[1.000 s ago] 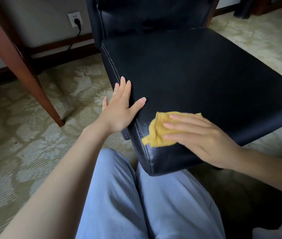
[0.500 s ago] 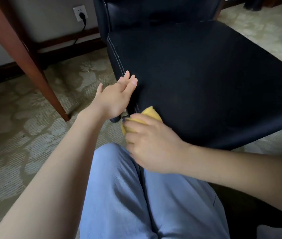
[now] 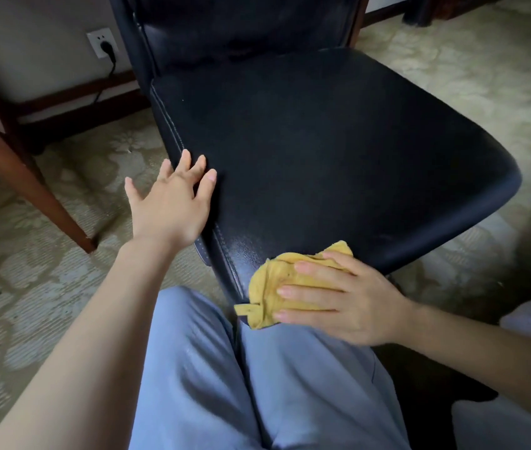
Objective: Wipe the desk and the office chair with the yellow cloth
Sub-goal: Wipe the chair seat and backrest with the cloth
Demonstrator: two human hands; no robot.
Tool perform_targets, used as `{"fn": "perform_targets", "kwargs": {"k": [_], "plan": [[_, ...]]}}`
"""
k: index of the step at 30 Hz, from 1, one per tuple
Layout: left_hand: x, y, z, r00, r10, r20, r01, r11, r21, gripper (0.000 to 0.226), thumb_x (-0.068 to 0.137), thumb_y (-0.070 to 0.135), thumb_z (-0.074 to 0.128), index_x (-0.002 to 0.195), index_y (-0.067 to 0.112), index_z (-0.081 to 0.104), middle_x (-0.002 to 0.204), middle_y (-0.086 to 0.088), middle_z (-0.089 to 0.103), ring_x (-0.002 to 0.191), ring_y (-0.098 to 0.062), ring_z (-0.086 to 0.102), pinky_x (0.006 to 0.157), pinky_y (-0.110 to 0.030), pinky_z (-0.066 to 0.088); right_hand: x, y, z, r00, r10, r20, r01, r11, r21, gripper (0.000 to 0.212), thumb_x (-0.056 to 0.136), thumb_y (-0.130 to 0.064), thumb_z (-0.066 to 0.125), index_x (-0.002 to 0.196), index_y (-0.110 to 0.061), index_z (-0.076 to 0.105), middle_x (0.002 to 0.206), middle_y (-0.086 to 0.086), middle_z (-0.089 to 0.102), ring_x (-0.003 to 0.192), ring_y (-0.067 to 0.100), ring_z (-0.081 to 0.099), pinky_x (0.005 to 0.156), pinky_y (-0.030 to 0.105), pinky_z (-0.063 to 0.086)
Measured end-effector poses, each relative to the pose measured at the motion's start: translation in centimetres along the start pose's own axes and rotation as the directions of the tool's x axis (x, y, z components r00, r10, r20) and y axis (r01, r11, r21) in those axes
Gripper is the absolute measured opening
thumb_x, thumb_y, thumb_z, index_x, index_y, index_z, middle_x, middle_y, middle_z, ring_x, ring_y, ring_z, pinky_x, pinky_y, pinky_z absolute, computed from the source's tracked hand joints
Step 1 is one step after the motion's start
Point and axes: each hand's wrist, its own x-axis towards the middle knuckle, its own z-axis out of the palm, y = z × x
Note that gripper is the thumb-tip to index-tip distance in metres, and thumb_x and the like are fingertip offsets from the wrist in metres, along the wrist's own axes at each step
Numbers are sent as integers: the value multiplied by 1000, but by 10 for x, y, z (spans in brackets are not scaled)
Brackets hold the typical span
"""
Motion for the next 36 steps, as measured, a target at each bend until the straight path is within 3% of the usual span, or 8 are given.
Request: {"fn": "perform_targets", "kwargs": {"k": [5,9,12,17,22,27,30,36], "plan": [[0,11,1,999,-46,8,46,997,54,59,99,55,18,151,27,23,160,5,11,148,-16,4,112,-60,-5,-36,3,-7,895,446,-24,-443,894,70,39,101,-25,34,140,-31,38,146,-5,38,138,24,33,109,43,29],[-3,27,5,992,-97,77,89,990,106,75,94,63,13,153,16,8,161,-6,-2,148,-19,-5,113,-57,-5,-58,22,-15,648,760,-43,-747,646,155,39,101,-22,32,138,-21,43,146,0,40,140,23,30,112,43,27],[-4,33,8,990,-110,86,100,989,105,80,94,63,14,153,10,3,160,-11,-6,148,-20,-6,114,-55,-5,-77,54,-25,410,912,-4,-896,404,185,41,101,-22,28,140,-16,39,149,3,36,142,23,24,117,40,18],[-2,41,7,992,-104,65,98,991,94,80,96,59,18,151,2,8,158,-20,-2,148,-25,-3,116,-51,-1,-93,119,-32,48,998,-37,-975,55,217,40,104,-14,29,140,-10,44,150,9,36,142,25,23,117,33,13],[-1,42,6,992,-101,70,94,991,91,80,96,58,20,150,-1,10,158,-23,0,147,-28,-2,116,-49,0,-102,185,-35,-158,987,18,-971,-158,178,40,101,-10,32,139,-5,44,146,14,40,137,28,32,114,34,20],[-2,42,7,993,-94,67,88,993,77,80,96,57,19,150,-1,10,157,-24,0,147,-28,-1,117,-48,1,-102,213,-42,-428,900,84,-880,-436,189,43,100,-16,33,143,-16,40,146,9,41,134,27,37,108,28,27],[-1,42,8,994,-90,60,86,994,65,79,96,56,20,150,-2,10,157,-24,-1,147,-28,-1,117,-48,1,-89,202,-41,-426,904,33,-898,-427,101,49,90,-5,37,137,-14,44,140,14,44,129,34,40,104,36,33],[0,39,10,997,-76,15,74,994,80,78,96,56,21,149,-1,15,157,-24,4,147,-28,2,117,-48,4,-63,172,-36,-142,990,10,-988,-141,-70,46,94,-4,38,139,-12,43,141,16,42,128,40,35,102,48,32]]}}
